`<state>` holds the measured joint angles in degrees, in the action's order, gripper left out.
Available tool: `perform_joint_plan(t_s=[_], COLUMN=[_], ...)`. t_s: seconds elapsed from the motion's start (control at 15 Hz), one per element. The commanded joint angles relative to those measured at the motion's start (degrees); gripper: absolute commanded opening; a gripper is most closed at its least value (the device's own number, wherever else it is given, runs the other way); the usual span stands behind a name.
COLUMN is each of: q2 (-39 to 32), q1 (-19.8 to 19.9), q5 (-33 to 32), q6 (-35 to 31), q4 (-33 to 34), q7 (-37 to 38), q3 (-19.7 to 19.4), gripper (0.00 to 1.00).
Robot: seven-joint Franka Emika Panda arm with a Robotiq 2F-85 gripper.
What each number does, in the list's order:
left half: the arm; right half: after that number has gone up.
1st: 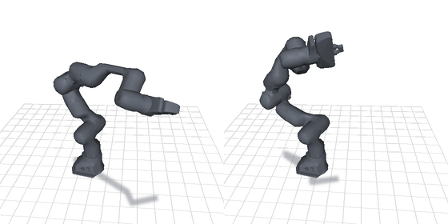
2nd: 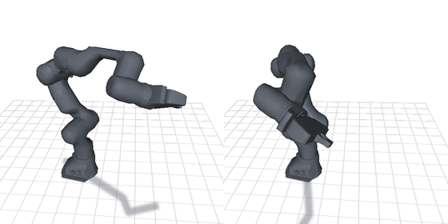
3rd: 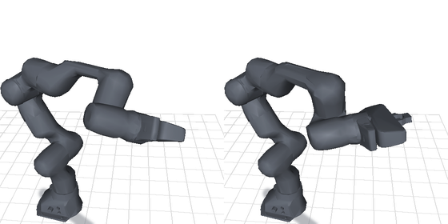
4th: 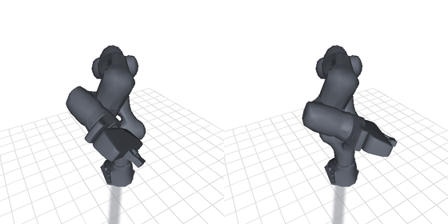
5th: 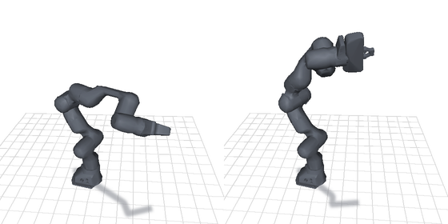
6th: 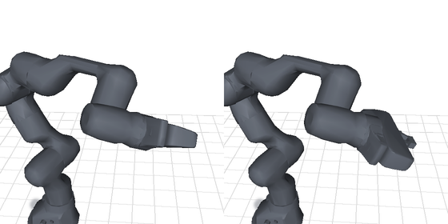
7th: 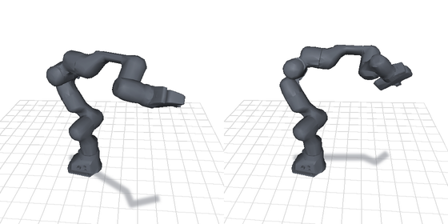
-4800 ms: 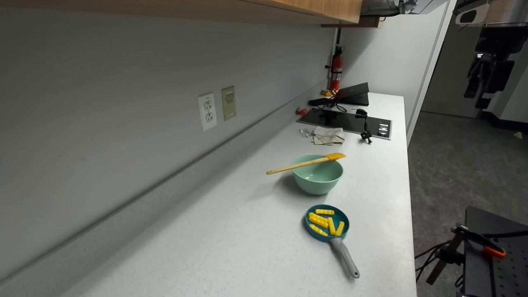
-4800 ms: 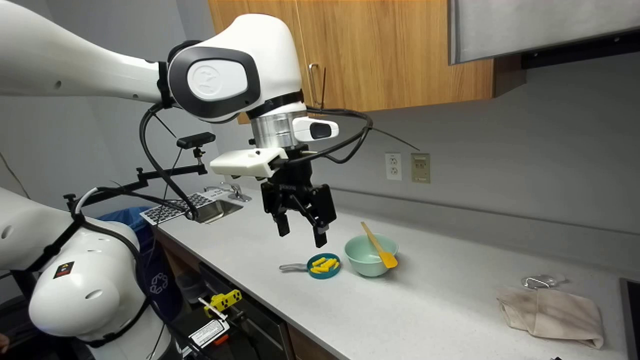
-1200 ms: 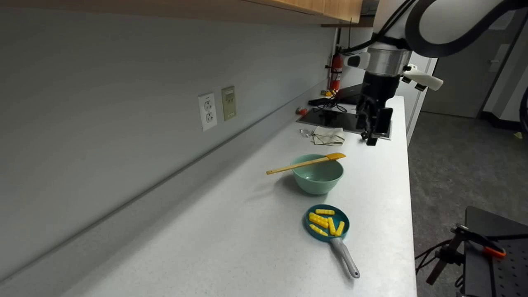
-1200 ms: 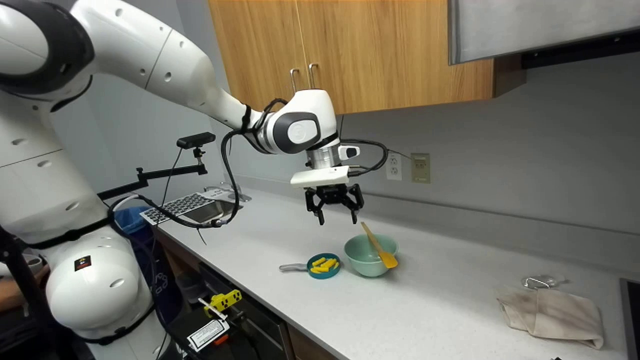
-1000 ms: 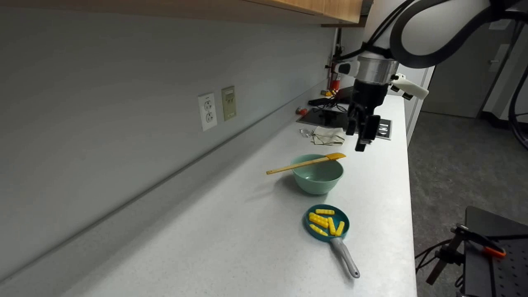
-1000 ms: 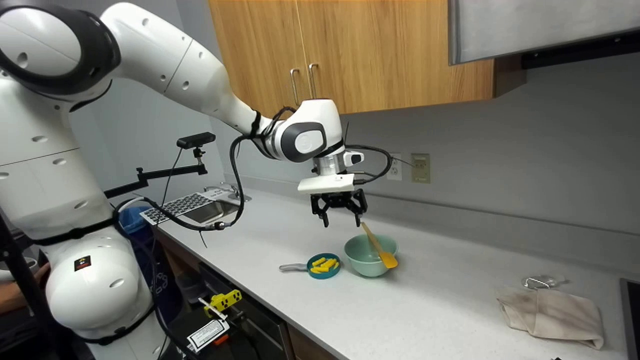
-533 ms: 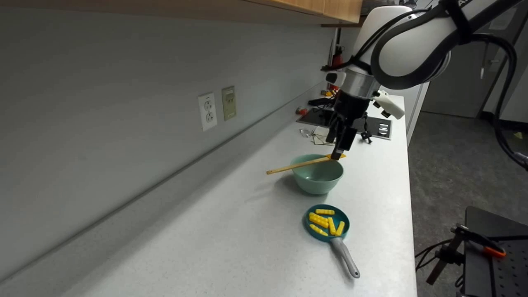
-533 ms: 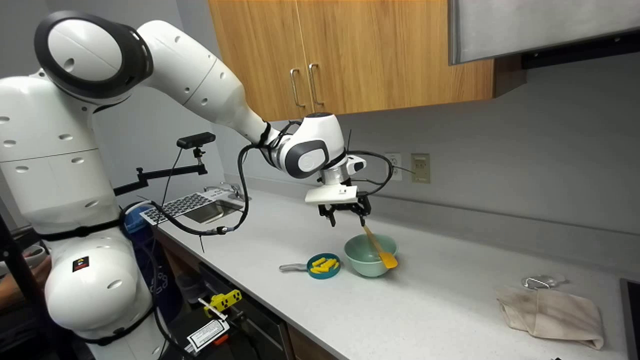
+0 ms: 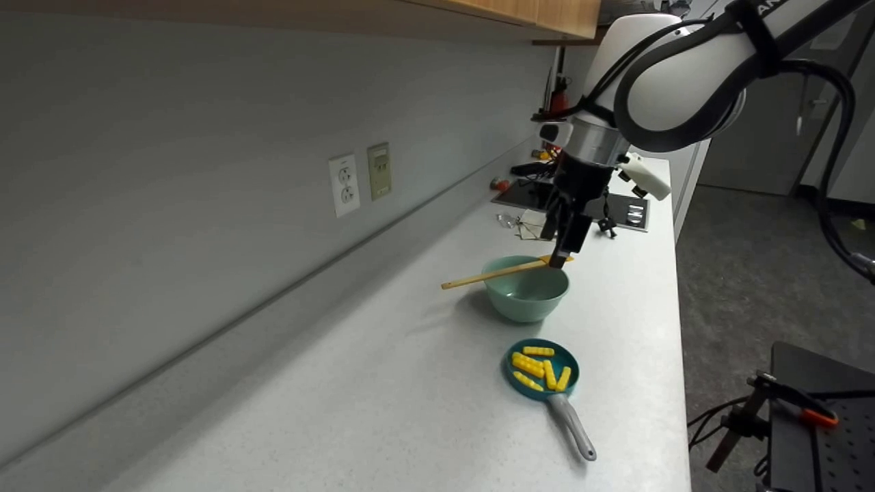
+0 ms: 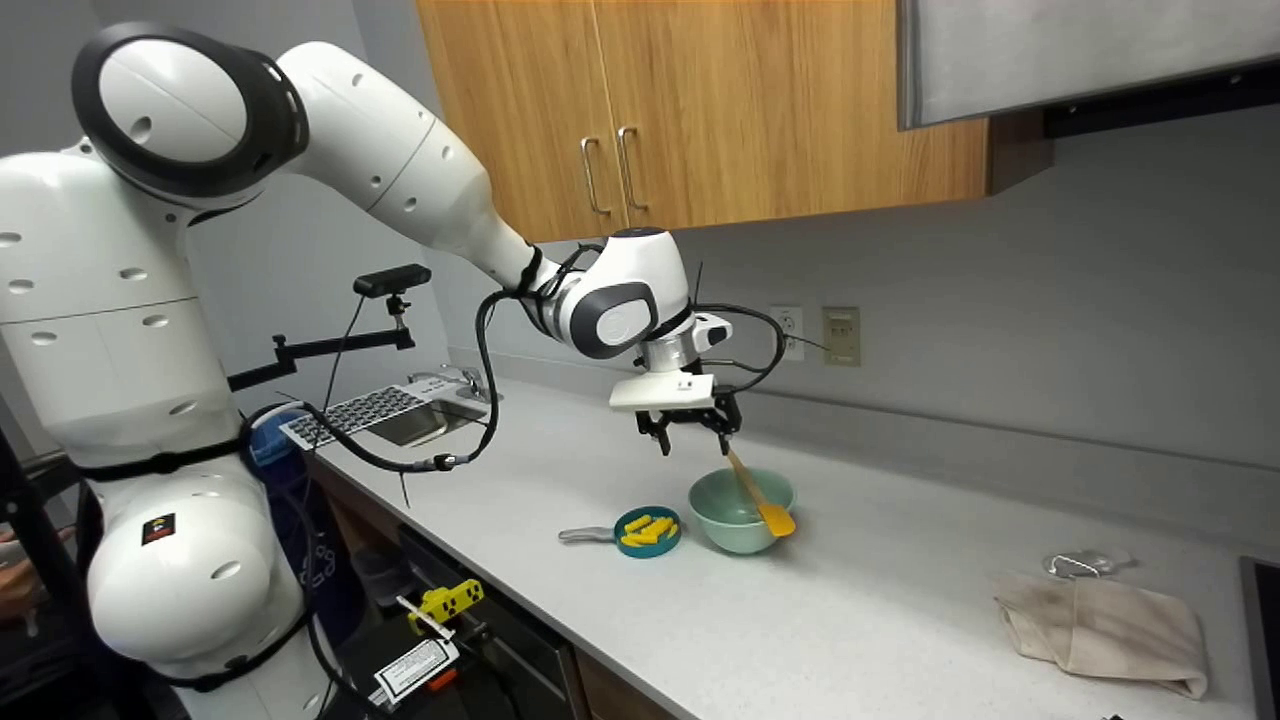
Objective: Use the wooden spatula to stir the yellow objects in the blue pan
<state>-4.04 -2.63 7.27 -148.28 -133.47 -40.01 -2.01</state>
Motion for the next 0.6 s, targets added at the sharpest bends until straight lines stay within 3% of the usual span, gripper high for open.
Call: perform_joint_plan(t_s=[0.0,0.53], q2=[-2.29,-9.38], q1=[2.02,6.84], q5=[1.64,15.69], q6=[-0.32,1.48], q4=[1.52,9.74], q7=[-2.09,-16.08], q3=[1.68,5.87], gripper=[1.0,1.0])
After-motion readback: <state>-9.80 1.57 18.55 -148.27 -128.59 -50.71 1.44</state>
